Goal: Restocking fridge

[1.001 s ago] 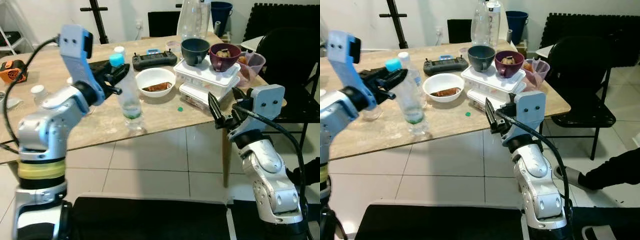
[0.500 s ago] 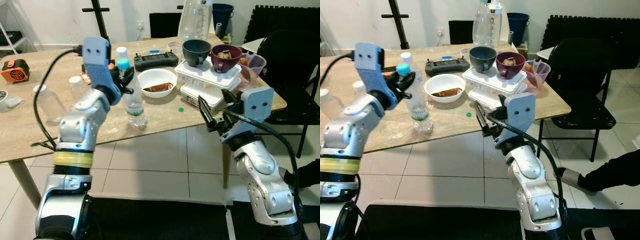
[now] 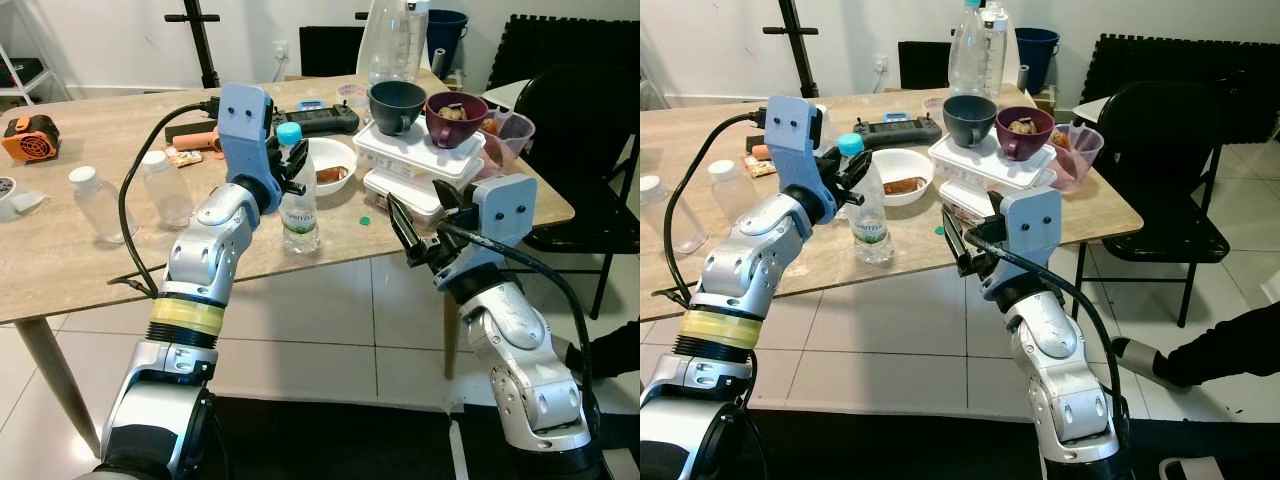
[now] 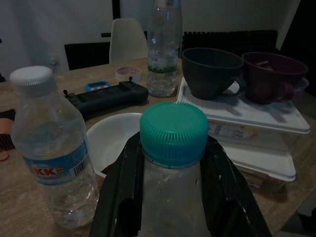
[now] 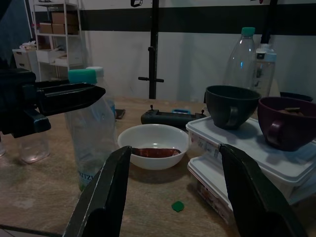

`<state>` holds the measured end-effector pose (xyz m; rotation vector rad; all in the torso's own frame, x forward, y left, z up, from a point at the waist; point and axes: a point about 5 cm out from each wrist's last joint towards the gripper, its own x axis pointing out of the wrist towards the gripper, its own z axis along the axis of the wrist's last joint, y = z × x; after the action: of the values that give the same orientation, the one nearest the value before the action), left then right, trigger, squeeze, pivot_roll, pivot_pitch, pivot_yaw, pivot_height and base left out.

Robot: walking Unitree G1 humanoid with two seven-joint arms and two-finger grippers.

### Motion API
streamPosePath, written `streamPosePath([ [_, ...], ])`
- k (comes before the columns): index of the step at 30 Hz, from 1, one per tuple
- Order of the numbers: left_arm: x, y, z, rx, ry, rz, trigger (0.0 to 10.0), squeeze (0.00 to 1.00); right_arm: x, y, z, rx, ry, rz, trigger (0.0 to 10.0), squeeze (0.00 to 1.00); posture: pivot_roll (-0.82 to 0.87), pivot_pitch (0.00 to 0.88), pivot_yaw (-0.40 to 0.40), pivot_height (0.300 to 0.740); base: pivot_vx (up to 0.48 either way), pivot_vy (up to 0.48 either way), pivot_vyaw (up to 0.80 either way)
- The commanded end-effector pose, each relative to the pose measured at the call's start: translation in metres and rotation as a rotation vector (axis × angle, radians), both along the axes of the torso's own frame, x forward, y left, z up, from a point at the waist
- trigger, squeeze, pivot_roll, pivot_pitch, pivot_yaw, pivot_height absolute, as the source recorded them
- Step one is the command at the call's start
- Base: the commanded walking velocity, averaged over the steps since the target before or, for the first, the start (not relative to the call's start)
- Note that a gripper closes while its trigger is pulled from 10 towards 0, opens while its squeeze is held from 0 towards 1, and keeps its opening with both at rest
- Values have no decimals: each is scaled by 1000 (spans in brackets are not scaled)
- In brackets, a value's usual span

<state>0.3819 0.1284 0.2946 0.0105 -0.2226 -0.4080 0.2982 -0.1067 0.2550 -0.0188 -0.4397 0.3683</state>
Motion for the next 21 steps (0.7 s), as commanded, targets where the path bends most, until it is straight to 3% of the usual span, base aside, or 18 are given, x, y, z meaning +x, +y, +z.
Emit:
streamPosePath([
  [1,2,-8,-12,26,43,-16,10000,0,0,2,-2,2,12,8,10000,0,-80,166,1,721,0,0,0],
  [21,8,4,-14,70,17,44,10000,0,5,-7,-2,27,5,-59,10000,0,-70,163,11,721,0,0,0],
])
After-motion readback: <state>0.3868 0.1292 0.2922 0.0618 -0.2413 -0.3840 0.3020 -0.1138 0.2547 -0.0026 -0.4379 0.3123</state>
